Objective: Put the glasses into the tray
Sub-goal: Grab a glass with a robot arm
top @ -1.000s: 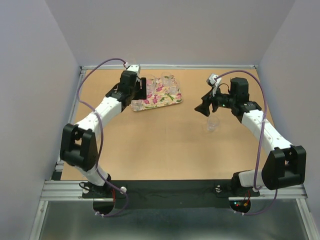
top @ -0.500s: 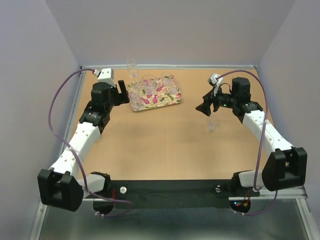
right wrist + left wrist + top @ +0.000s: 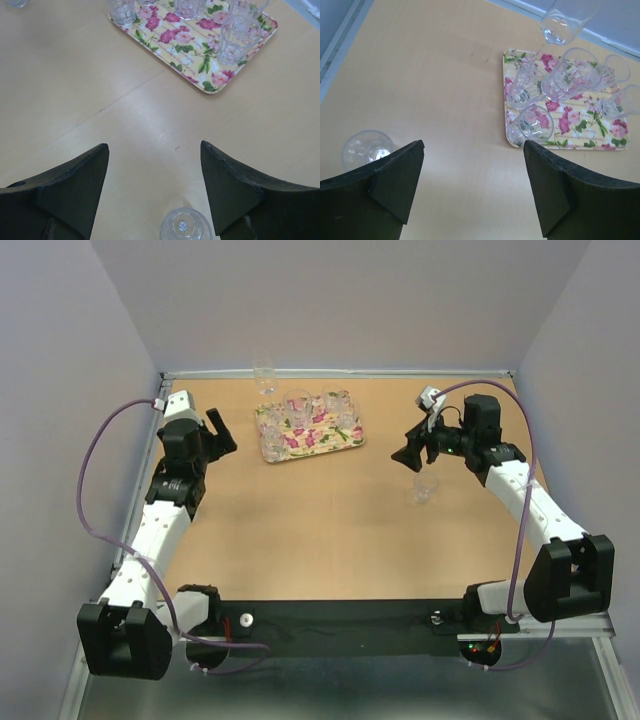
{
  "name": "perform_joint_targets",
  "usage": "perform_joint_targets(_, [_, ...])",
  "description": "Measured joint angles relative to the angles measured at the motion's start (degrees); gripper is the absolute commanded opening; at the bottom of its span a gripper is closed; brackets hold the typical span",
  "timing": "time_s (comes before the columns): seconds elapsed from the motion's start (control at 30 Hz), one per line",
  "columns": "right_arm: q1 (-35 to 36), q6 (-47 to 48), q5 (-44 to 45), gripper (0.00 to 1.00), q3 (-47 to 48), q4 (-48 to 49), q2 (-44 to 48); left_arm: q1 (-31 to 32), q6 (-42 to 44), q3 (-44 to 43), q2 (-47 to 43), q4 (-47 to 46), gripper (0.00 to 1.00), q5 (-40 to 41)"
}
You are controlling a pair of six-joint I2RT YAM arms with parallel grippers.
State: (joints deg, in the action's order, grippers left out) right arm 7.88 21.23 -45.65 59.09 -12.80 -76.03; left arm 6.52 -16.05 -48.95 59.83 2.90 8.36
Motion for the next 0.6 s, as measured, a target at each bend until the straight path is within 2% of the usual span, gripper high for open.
perform_joint_targets(0.37, [0.0, 0.0, 0.0, 0.79, 0.0, 0.0, 0.0, -6.45, -5.29, 0.2, 2.38, 0.22, 0.92, 2.03])
perform_joint_targets(0.6, [0.0, 0.02, 0.0, 0.79, 0.0, 0.0, 0.0, -9.64, -9.2, -0.22, 9.09, 1.86, 0.86, 2.38])
